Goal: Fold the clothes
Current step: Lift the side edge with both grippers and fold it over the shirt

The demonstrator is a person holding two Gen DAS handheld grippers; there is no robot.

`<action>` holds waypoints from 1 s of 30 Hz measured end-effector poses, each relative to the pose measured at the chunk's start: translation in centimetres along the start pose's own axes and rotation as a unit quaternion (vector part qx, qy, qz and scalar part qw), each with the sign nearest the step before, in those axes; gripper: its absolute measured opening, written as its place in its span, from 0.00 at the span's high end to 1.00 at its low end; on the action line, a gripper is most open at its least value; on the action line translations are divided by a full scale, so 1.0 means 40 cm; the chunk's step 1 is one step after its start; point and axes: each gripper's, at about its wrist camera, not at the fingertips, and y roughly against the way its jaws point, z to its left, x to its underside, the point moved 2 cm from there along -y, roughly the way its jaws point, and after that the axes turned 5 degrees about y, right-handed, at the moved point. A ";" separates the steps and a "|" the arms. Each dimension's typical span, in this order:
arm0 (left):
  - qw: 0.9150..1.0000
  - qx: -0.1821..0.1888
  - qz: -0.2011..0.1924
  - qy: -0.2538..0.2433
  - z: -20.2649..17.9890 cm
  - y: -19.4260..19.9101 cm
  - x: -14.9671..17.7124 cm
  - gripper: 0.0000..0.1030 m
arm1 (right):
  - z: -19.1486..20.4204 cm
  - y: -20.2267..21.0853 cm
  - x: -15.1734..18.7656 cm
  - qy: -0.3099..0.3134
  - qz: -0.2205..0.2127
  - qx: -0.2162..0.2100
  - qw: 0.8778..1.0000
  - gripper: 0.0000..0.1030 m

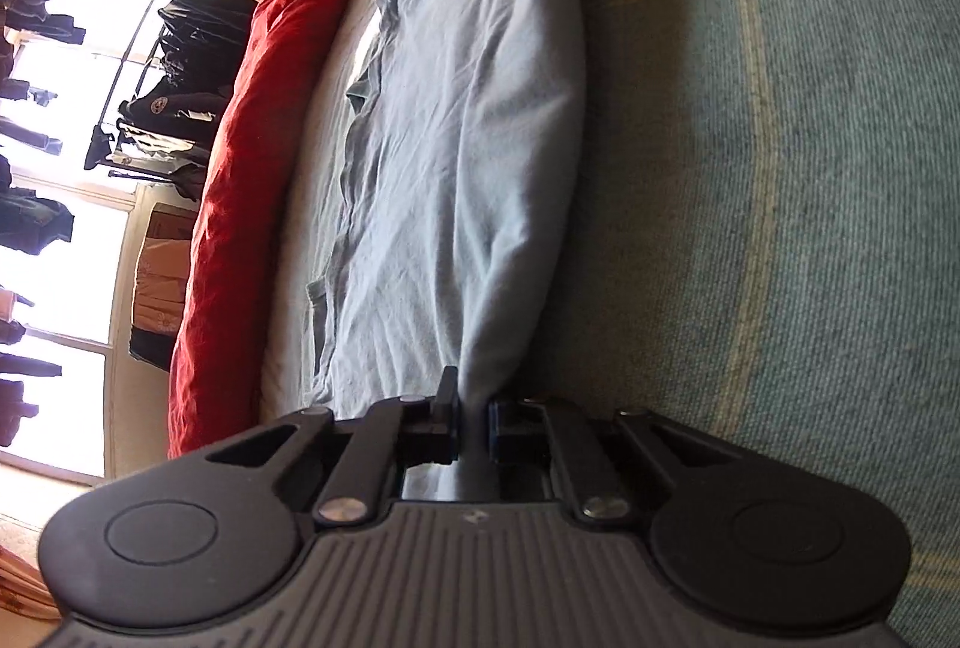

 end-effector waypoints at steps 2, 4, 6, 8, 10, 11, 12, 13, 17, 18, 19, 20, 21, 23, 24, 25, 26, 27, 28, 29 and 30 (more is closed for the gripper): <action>1.000 0.006 -0.001 0.018 0.022 0.009 0.000 0.95 | -0.008 0.004 -0.001 -0.007 0.003 -0.001 1.000 0.90; 1.000 0.002 -0.002 0.020 0.037 0.023 -0.001 0.95 | -0.016 0.018 -0.004 -0.014 0.003 -0.001 1.000 0.91; 1.000 -0.001 -0.003 0.022 0.047 0.039 -0.003 0.95 | -0.025 0.038 -0.006 -0.023 0.001 -0.004 1.000 0.91; 1.000 0.003 -0.007 0.029 0.061 0.063 -0.004 0.96 | -0.035 0.065 -0.005 -0.032 -0.001 -0.010 0.999 0.92; 0.999 0.009 -0.010 0.032 0.068 0.089 -0.005 0.96 | -0.046 0.088 -0.004 -0.041 -0.003 -0.019 0.999 0.92; 0.999 0.012 -0.011 0.031 0.068 0.107 -0.004 0.96 | -0.047 0.101 -0.003 -0.041 -0.003 -0.024 0.999 0.92; 0.999 0.016 -0.013 0.030 0.065 0.128 -0.003 0.96 | -0.047 0.114 -0.002 -0.041 -0.002 -0.029 0.999 0.92; 0.999 0.020 -0.014 0.030 0.061 0.148 -0.003 0.96 | -0.048 0.128 -0.002 -0.044 -0.001 -0.036 0.998 0.92; 0.999 0.038 -0.017 0.027 0.039 0.231 0.000 0.95 | -0.033 0.199 0.003 -0.047 0.001 -0.063 0.997 0.92; 0.999 0.040 -0.017 0.024 0.031 0.249 0.000 0.95 | -0.033 0.213 0.001 -0.047 0.000 -0.071 0.996 0.91; 0.999 0.041 -0.017 0.021 0.023 0.266 0.001 0.95 | -0.032 0.228 0.000 -0.050 0.001 -0.077 0.996 0.91; 0.999 0.043 -0.017 0.017 0.015 0.284 0.001 0.95 | -0.032 0.239 -0.002 -0.053 0.004 -0.083 0.995 0.91; 0.999 0.045 -0.017 0.014 0.006 0.302 0.002 0.95 | -0.031 0.250 -0.005 -0.053 0.004 -0.085 0.995 0.91; 0.999 0.048 -0.017 0.008 -0.010 0.337 0.002 0.95 | -0.022 0.275 -0.011 -0.050 0.005 -0.082 0.995 0.91; 0.999 0.050 -0.017 0.005 -0.018 0.355 0.003 0.95 | -0.015 0.291 -0.012 -0.049 0.006 -0.081 0.996 0.91; 0.999 0.051 -0.017 0.008 -0.022 0.371 0.004 0.95 | -0.009 0.304 -0.011 -0.051 0.005 -0.083 0.995 0.91; 0.998 0.053 -0.018 0.013 -0.024 0.380 0.005 0.95 | -0.003 0.316 -0.010 -0.054 0.005 -0.085 0.995 0.91; 0.998 0.056 -0.019 0.020 -0.027 0.389 0.006 0.95 | 0.003 0.327 -0.009 -0.057 0.005 -0.087 0.995 0.91; 0.998 0.058 -0.019 0.024 -0.033 0.393 0.008 0.95 | 0.008 0.329 -0.007 -0.059 0.005 -0.087 0.994 0.91; 0.998 0.060 -0.019 0.027 -0.040 0.397 0.010 0.95 | 0.012 0.330 -0.004 -0.061 0.006 -0.087 0.994 0.91; 0.997 0.065 -0.016 0.032 -0.051 0.395 0.012 0.95 | 0.017 0.330 -0.001 -0.063 0.006 -0.087 0.994 0.91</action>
